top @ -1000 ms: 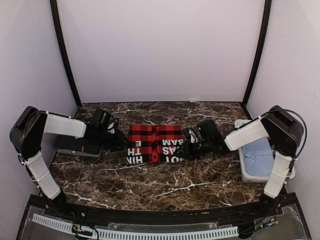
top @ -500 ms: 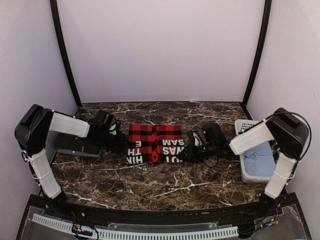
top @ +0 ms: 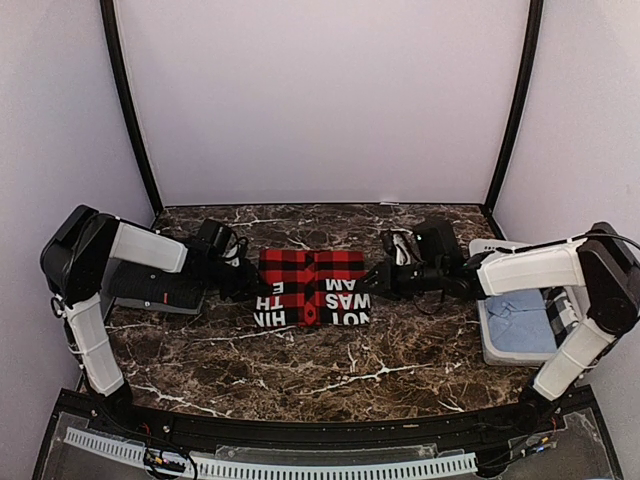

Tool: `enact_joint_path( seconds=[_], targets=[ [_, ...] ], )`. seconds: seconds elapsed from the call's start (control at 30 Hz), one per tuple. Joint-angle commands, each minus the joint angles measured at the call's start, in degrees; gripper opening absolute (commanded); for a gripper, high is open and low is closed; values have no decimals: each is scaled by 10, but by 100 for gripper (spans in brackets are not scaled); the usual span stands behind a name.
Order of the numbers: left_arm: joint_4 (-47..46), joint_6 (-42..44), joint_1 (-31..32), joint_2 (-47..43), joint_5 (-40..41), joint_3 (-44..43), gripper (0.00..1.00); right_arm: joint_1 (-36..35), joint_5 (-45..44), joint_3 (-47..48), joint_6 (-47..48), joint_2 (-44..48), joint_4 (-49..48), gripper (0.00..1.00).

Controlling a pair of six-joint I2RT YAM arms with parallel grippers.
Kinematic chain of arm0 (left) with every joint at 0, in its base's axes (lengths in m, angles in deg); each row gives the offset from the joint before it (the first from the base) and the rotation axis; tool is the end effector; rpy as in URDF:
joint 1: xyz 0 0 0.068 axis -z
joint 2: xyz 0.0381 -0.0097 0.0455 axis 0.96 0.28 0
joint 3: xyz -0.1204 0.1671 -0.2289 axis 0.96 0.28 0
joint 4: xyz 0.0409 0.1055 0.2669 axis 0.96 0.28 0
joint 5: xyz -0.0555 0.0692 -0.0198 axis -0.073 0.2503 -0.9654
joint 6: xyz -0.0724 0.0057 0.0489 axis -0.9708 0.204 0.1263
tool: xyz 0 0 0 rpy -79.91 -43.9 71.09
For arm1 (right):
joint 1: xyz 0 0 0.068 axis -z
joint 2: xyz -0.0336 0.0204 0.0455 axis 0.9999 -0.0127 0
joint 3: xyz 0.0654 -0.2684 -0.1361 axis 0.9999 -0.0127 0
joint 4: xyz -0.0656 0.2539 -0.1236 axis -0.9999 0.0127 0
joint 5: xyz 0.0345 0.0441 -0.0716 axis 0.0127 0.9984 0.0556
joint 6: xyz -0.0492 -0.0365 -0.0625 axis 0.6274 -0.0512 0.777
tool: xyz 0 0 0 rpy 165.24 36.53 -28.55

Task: Fold and stack the long sleeve shirts
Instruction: Pick up the square-folded shirt from the center of the board.

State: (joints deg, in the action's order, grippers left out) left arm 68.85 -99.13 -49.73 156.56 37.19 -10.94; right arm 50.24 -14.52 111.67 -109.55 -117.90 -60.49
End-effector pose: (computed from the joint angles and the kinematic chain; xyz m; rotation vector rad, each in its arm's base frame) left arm 0.3762 -0.2020 0.1208 -0.1651 2.5926 -0.9695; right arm 0.2788 0.2672 0.1855 -0.1849 2.3669 1.2354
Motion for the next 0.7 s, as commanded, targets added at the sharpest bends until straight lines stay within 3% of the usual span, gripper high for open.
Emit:
enact_joint_path(
  seconds=[0.0, 0.13, 0.3, 0.47, 0.67],
  targets=[
    [36, -7, 12, 37, 3, 5, 34, -5, -31, 33, 31, 24, 37, 22],
    [29, -15, 17, 45, -9, 4, 23, -6, -35, 43, 37, 29, 45, 23],
    [-17, -35, 21, 41, -62, 14, 2, -7, -59, 54, 51, 24, 60, 23],
    [-9, -33, 21, -9, -74, 16, 0, -7, -113, 65, 77, 15, 92, 25],
    [88, 8, 21, -67, -88, -6, 0, -7, -173, 102, 109, -31, 118, 25]
  ],
)
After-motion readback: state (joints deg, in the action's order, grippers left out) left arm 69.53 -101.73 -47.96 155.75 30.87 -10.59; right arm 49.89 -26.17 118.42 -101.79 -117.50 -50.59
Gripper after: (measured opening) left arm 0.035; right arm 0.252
